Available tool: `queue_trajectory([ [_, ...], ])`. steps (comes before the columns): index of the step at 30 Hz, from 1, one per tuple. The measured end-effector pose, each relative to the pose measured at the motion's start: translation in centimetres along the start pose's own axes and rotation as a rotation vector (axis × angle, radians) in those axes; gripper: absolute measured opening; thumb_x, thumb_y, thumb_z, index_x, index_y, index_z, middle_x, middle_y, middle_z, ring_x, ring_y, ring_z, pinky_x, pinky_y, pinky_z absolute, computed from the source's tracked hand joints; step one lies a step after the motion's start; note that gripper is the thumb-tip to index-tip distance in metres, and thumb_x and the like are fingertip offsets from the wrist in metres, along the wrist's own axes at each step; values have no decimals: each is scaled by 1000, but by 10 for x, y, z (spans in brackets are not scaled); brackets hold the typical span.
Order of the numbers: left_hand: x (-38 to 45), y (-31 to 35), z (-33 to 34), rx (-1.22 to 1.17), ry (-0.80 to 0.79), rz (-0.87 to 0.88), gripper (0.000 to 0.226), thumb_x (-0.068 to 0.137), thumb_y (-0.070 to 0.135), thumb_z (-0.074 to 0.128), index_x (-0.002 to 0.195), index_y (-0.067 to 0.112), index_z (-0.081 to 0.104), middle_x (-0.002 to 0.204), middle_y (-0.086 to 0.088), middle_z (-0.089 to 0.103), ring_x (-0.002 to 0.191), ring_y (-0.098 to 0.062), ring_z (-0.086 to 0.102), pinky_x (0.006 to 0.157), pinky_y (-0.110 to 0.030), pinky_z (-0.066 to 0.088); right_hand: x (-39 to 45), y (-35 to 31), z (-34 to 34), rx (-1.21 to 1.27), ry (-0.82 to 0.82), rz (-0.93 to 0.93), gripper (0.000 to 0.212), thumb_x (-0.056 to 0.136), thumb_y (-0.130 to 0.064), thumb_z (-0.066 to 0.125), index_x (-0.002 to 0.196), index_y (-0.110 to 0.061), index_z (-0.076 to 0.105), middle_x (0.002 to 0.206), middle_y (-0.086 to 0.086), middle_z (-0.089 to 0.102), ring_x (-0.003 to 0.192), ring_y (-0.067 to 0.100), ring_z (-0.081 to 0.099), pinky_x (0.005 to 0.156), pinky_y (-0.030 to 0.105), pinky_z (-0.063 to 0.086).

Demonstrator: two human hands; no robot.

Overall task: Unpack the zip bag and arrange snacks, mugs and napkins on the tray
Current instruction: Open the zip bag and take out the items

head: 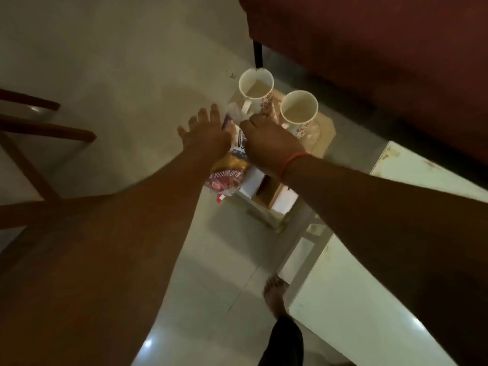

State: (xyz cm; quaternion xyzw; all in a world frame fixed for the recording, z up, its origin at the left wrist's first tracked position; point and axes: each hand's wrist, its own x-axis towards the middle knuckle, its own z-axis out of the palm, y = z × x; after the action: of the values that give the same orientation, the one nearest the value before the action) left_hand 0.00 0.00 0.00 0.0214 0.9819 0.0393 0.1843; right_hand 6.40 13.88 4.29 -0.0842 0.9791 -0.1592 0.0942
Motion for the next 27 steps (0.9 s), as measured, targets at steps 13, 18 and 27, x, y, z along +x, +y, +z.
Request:
queue_trajectory([
  [13, -33, -48, 6, -784, -147, -230, 20, 81, 18, 59, 95, 4, 59, 93, -14, 67, 80, -27, 64, 62, -30, 44, 17, -62, 81, 199, -316, 229, 103, 75, -49, 75, 154, -15, 19, 156, 27, 20, 136, 52, 32, 111, 59, 35],
  [18, -88, -48, -21, -980, -21, -257, 6, 86, 10, 51, 84, 16, 51, 79, -3, 56, 73, -17, 56, 60, -29, 43, -15, -86, 65, 802, -181, 120, 60, 97, -19, 48, 152, -8, 28, 141, 17, 48, 118, 33, 54, 105, 43, 45],
  [27, -228, 15, -55, -892, 13, -249, 10, 100, 19, 43, 92, 14, 49, 87, -9, 59, 81, -21, 61, 67, -31, 48, -162, -99, -19, 1329, -148, 345, 46, 106, -38, 38, 151, -31, 35, 141, 0, 52, 125, 17, 53, 104, 35, 46],
])
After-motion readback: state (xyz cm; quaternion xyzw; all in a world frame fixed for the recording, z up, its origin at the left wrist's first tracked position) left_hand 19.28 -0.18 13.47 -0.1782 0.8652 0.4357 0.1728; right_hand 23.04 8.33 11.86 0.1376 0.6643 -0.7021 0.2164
